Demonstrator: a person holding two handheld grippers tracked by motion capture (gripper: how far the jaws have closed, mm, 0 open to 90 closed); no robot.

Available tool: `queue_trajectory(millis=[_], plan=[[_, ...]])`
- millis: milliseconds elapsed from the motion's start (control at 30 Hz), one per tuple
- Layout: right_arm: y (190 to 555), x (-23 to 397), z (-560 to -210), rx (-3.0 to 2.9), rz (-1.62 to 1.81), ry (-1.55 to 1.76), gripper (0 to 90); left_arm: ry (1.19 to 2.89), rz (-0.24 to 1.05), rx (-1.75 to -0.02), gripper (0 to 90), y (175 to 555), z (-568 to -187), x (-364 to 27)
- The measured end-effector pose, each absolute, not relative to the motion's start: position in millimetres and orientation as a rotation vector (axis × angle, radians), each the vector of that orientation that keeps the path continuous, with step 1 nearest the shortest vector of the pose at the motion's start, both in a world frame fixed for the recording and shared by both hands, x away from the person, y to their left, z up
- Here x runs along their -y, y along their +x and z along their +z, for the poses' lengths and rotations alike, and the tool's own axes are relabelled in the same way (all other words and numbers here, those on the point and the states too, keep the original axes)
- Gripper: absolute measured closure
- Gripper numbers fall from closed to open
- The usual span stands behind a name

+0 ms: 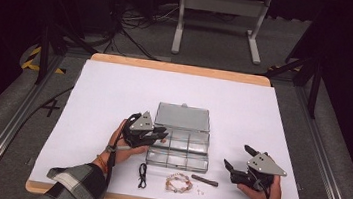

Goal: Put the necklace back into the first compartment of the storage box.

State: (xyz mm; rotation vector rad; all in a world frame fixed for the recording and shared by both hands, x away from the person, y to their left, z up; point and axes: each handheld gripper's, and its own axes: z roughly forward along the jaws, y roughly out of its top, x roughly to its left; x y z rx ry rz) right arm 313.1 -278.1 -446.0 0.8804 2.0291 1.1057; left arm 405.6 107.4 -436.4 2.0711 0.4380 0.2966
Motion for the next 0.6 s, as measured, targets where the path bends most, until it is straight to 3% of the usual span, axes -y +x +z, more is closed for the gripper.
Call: queue_trajectory(millis=[600], plan=[[313.4,278.3,-445.9,-2.035,1.114,0.880,15.9,1.969,0.395,-0.448,68.6,388.2,-412.6,-145.0]])
